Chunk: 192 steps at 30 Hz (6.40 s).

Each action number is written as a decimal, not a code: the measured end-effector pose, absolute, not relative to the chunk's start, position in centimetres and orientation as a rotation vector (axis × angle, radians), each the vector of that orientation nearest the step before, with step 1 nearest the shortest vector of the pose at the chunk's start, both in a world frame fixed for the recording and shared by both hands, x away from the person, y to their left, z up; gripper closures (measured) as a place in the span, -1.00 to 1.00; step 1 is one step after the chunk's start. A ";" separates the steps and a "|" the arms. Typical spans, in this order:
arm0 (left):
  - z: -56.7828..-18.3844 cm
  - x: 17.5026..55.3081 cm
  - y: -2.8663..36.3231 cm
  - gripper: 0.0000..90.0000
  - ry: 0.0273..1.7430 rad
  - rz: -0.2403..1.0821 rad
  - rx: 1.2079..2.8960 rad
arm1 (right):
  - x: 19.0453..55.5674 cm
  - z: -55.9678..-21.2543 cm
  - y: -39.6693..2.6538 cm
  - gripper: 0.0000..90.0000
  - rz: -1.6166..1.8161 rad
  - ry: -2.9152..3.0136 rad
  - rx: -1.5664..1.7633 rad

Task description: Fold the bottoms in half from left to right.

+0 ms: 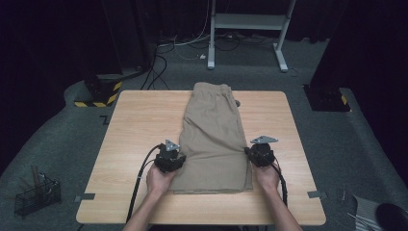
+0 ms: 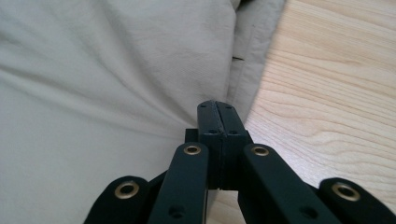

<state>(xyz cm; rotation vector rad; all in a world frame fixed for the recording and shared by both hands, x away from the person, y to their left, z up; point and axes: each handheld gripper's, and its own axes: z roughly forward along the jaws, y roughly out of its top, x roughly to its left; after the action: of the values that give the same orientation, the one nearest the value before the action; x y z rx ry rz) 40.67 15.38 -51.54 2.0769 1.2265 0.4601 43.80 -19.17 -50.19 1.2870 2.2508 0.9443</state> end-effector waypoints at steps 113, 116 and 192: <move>-51.5 41.0 17.2 0.85 1.258 0.418 2.069 | 42.8 -51.1 -15.2 0.78 0.859 2.330 1.189; -51.5 39.8 17.9 0.79 1.251 0.391 2.053 | 41.0 -51.1 -15.2 0.69 0.889 2.358 1.165; -50.7 39.9 17.8 -0.41 1.278 0.365 1.997 | 42.0 -50.6 -18.0 -0.15 0.950 2.258 1.342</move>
<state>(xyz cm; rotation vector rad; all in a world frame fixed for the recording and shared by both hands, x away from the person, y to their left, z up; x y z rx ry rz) 39.91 17.83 -50.74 1.9972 1.2781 0.3650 42.05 -17.96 -50.65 1.3421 2.2578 0.9504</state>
